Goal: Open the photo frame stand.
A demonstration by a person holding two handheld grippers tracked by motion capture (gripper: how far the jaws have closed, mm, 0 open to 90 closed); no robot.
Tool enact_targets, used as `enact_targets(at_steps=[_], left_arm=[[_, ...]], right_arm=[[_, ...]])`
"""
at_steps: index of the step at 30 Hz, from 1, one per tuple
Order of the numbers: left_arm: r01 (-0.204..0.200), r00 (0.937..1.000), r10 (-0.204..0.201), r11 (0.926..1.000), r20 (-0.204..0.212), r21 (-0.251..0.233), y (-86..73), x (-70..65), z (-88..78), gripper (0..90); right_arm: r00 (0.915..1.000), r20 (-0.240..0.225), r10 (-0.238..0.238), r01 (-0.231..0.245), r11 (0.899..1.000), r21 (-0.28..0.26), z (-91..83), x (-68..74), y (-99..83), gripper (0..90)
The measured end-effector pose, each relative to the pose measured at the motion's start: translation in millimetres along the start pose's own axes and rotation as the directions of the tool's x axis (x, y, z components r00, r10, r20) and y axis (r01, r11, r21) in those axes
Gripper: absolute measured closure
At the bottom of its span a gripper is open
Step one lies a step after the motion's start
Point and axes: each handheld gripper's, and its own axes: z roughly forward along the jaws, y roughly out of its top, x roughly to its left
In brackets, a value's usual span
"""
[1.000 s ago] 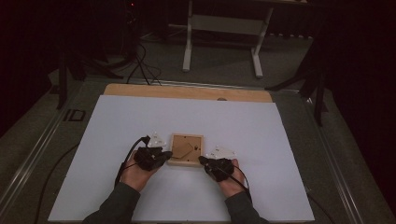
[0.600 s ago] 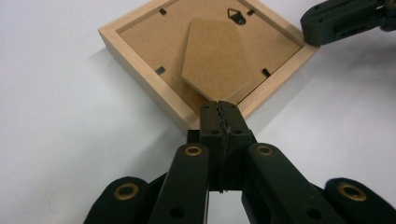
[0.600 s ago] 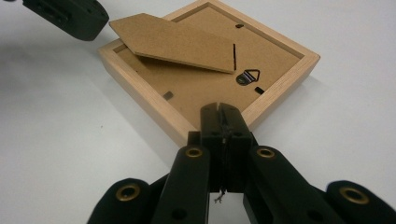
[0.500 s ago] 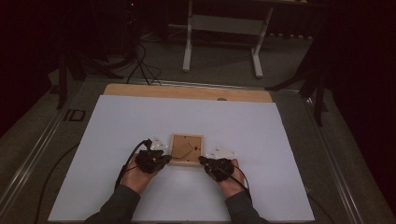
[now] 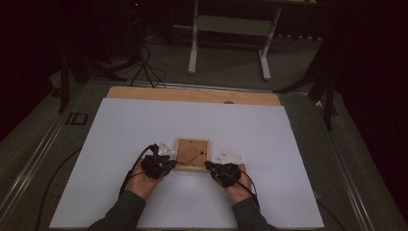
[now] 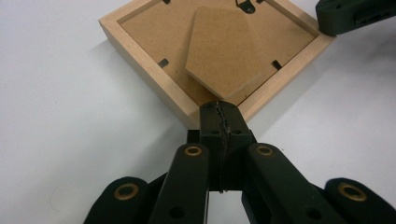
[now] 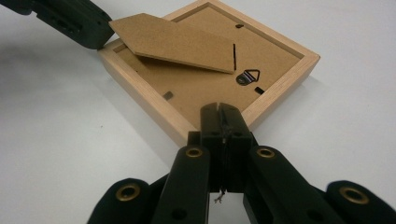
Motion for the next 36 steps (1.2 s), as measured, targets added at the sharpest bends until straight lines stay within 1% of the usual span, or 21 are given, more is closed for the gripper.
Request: enact_targets(at_steps=[3, 4, 6, 9, 11, 14, 18, 21, 23, 26, 28, 31, 34, 36], left_arm=[[0.002, 1.0, -0.002, 0.9999, 0.002, -0.011, 2.8, 0.2, -1.4, 89.5], [0.01, 0.9999, -0.009, 0.9997, 0.006, -0.02, 3.9, -0.2, -2.3, 89.5], [0.005, 0.9998, -0.004, 0.9992, 0.017, -0.039, 7.2, -0.6, -4.5, 89.5], [0.007, 0.9997, -0.006, 0.998, 0.023, -0.063, 13.6, -2.4, -6.7, 89.4], [0.005, 0.9996, -0.003, 0.9975, 0.028, -0.07, 19.0, -3.3, -7.4, 89.2], [0.004, 0.9994, -0.001, 0.9977, 0.036, -0.068, 23.1, -4.8, -6.3, 87.8], [0.022, 0.9983, -0.019, 0.9977, 0.055, -0.065, 24.3, -5.5, -3.2, 84.0], [0.035, 0.9972, -0.031, 0.9979, 0.068, -0.054, 25.1, -5.2, -0.5, 79.5], [0.045, 0.9953, -0.041, 0.998, 0.088, -0.045, 25.5, -3.6, 1.9, 74.5], [0.077, 0.9911, -0.073, 0.9964, 0.111, -0.034, 26.1, -1.4, 5.8, 67.4], [0.099, 0.9887, -0.095, 0.9949, 0.116, -0.023, 26.8, -0.4, 8.4, 63.0], [0.126, 0.9844, -0.122, 0.9918, 0.127, -0.023, 27.7, 2.0, 12.3, 59.7], [0.156, 0.9773, -0.151, 0.9874, 0.149, -0.025, 28.8, 4.6, 16.2, 58.3], [0.165, 0.9753, -0.159, 0.9859, 0.154, -0.029, 29.7, 5.1, 17.4, 57.6]], right_arm=[[1.0, 0.0, 0.0, 0.0, 1.0, 0.0, 0.0, 0.1, 0.0, 89.2], [1.0, 0.0, -0.001, 0.001, 1.0, 0.0, 0.0, 0.1, 0.0, 89.2], [1.0, 0.0, 0.001, -0.001, 1.0, -0.001, 0.1, 0.1, 0.0, 89.2], [1.0, 0.0, 0.0, 0.0, 1.0, 0.0, 0.0, 0.2, 0.0, 89.2], [1.0, 0.0, -0.001, 0.001, 1.0, -0.001, 0.1, 0.1, 0.0, 89.2], [1.0, 0.0, -0.001, 0.001, 1.0, 0.0, 0.0, 0.1, 0.0, 89.2], [1.0, 0.0, -0.001, 0.001, 1.0, 0.0, 0.0, 0.1, 0.0, 89.2], [1.0, 0.0, -0.001, 0.001, 1.0, -0.001, 0.0, 0.1, 0.0, 89.2], [1.0, 0.0, -0.001, 0.001, 1.0, -0.001, 0.1, 0.2, -0.1, 89.2], [1.0, 0.0, -0.001, 0.001, 1.0, -0.001, 0.1, 0.1, -0.1, 89.0], [1.0, 0.0, -0.001, 0.001, 1.0, -0.001, 0.2, 0.1, 0.0, 88.9], [1.0, -0.001, 0.0, 0.0, 1.0, -0.001, 0.1, 0.1, 0.0, 88.9], [1.0, 0.0, -0.002, 0.002, 1.0, -0.001, 0.2, 0.2, -0.1, 88.9], [1.0, 0.0, -0.001, 0.001, 1.0, -0.001, 0.2, 0.1, 0.0, 88.9]])
